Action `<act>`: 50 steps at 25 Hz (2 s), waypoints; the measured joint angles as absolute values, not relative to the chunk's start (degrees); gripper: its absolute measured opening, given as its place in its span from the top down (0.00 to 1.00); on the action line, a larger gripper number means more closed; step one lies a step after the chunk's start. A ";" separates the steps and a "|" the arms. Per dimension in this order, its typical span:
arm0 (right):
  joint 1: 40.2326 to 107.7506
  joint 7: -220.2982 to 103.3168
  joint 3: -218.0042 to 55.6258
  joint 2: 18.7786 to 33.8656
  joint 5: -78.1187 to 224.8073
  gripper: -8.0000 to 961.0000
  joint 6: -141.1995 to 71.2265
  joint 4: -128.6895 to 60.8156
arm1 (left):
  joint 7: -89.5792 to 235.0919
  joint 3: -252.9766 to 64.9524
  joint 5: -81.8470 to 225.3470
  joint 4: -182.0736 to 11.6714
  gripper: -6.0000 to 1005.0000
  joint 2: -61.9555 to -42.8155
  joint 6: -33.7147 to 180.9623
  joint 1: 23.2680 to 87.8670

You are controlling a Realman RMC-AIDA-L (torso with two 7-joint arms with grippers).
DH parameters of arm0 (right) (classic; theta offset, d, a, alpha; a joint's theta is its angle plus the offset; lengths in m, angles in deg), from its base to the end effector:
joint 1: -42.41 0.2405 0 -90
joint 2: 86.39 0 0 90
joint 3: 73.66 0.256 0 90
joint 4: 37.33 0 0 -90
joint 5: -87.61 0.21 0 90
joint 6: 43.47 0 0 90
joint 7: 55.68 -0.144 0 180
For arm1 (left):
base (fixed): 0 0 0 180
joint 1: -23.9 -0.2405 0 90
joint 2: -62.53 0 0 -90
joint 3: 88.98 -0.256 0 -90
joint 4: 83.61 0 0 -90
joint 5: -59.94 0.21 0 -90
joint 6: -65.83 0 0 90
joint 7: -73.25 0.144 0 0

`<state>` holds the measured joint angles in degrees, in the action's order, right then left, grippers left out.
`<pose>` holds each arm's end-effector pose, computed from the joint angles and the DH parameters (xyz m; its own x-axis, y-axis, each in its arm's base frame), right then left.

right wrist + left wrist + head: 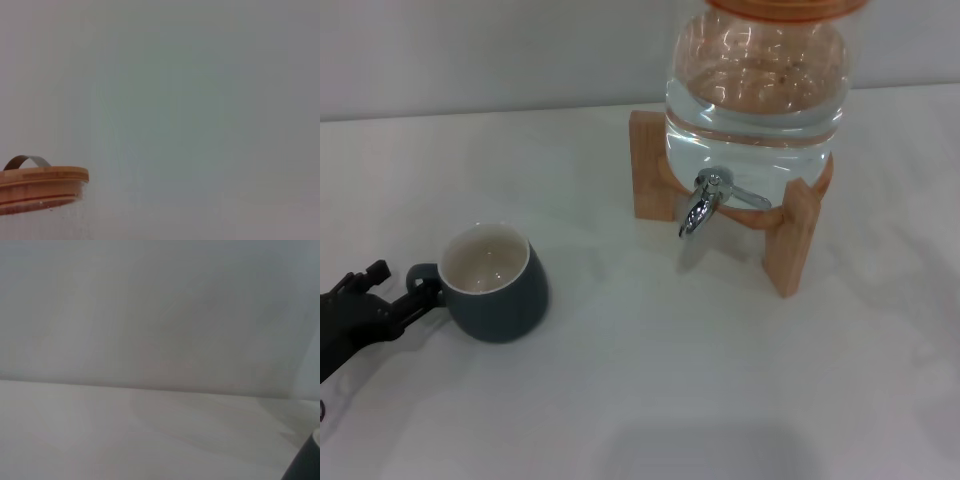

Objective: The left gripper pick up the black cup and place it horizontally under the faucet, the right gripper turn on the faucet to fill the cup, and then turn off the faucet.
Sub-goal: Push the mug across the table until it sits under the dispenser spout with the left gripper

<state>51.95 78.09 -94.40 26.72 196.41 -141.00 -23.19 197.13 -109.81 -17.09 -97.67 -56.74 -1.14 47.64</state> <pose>0.3783 0.2245 0.1062 0.5135 0.2207 -0.8292 -0.7714 -0.3046 -0.5588 -0.3572 0.3029 -0.0253 0.5898 0.3858 0.7094 0.7903 -0.4564 -0.4088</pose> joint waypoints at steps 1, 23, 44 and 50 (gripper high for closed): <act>51.97 78.09 -94.40 26.73 196.41 0.14 -140.87 -23.18 | 197.14 -109.81 -17.09 -97.55 0.21 -56.74 -1.09 47.72; 52.94 78.16 -94.22 27.16 196.95 0.15 -140.32 -23.18 | 198.33 -109.59 -17.63 -97.50 0.71 -56.74 -1.13 48.67; 54.21 78.49 -94.58 27.96 196.65 0.15 -140.28 -23.18 | 204.44 -109.77 -17.45 -89.90 0.82 -57.00 -2.62 56.75; 54.28 78.54 -94.93 28.01 196.60 0.15 -140.37 -23.18 | 205.68 -109.81 -17.11 -85.48 0.82 -57.05 1.92 61.55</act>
<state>54.28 78.54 -94.93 28.01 196.60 -140.37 -23.18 205.68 -109.81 -17.11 -85.48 -57.05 1.92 61.55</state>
